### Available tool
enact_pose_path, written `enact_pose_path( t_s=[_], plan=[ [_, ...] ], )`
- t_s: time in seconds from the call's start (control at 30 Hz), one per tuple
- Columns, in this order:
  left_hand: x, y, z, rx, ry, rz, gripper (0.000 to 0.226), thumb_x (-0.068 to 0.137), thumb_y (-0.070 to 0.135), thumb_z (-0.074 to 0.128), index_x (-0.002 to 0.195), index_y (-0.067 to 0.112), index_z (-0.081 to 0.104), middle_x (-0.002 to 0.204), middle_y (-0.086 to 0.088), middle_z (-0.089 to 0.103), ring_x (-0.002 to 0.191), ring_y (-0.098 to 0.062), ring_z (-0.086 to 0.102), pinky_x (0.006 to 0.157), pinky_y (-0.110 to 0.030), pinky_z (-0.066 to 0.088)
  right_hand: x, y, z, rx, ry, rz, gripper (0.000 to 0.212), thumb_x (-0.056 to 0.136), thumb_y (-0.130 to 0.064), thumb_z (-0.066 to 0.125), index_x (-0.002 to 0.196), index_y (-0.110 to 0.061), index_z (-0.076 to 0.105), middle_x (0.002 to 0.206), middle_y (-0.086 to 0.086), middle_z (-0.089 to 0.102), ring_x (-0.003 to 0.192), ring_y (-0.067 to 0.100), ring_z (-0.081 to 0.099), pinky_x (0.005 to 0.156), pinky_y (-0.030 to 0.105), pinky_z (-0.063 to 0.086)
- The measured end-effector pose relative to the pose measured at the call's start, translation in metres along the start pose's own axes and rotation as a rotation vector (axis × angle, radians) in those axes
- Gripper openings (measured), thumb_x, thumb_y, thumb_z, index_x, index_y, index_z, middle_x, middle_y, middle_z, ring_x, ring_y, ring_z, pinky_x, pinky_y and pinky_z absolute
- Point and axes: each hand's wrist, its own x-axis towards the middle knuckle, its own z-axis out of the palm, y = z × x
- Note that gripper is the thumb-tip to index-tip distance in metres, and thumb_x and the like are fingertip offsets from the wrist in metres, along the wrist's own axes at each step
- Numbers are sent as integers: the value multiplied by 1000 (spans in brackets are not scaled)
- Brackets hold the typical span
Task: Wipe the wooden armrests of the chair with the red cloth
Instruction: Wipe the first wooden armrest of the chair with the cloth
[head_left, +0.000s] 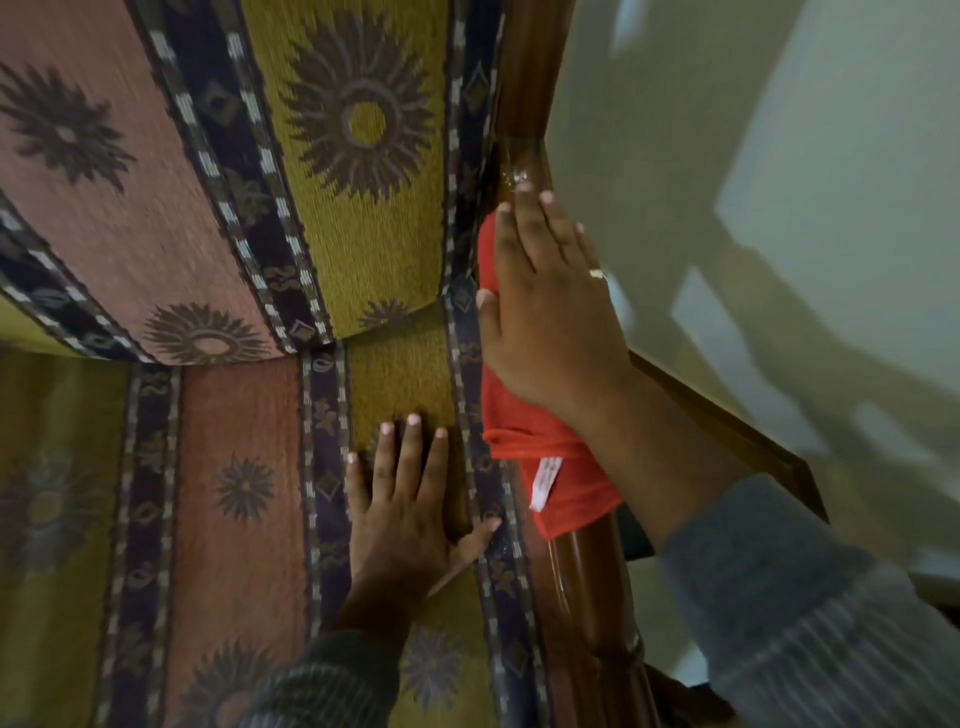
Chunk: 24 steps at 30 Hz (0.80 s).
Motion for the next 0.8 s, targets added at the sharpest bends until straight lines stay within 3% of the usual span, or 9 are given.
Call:
enact_pose_path(
  t_s=[0.13, 0.3, 0.47, 0.63, 0.8],
  plan=[
    [1, 0, -2, 0, -30, 1, 106, 76, 90, 30, 156, 21, 24, 166, -9, 20, 153, -33, 13, 117, -67, 16, 21, 8, -3, 232, -24, 202, 69, 101, -37, 34, 154, -3, 5, 165, 17, 1, 152, 30, -2, 124, 44, 7],
    [3, 1, -6, 3, -34, -6, 106, 76, 90, 28, 156, 20, 24, 165, -9, 21, 153, -33, 14, 117, -66, 17, 22, 1, -4, -17, -4, 100, 69, 99, -34, 35, 153, 0, 7, 163, 21, 4, 151, 37, 0, 122, 48, 11],
    [0, 3, -8, 19, -55, -7, 107, 74, 89, 34, 156, 21, 25, 165, -9, 22, 153, -34, 15, 118, -64, 14, 42, -3, 1, -97, 26, 78, 71, 95, -31, 38, 152, 1, 10, 163, 23, 7, 151, 36, 6, 122, 49, 12],
    [5, 1, -15, 12, -60, 27, 108, 73, 91, 35, 154, 19, 31, 163, -11, 27, 151, -35, 20, 117, -63, 17, 62, 0, -7, 275, 15, 467, 74, 98, -40, 35, 152, 3, 10, 162, 25, 6, 151, 35, 5, 122, 43, 10],
    [61, -31, -34, 75, -43, 198, 111, 77, 92, 22, 158, 16, 17, 167, -13, 11, 154, -34, 6, 123, -56, 11, 52, -9, -1, -55, 39, 196, 70, 97, -34, 35, 152, 1, 10, 162, 26, 5, 150, 39, 4, 121, 49, 9]
  ],
)
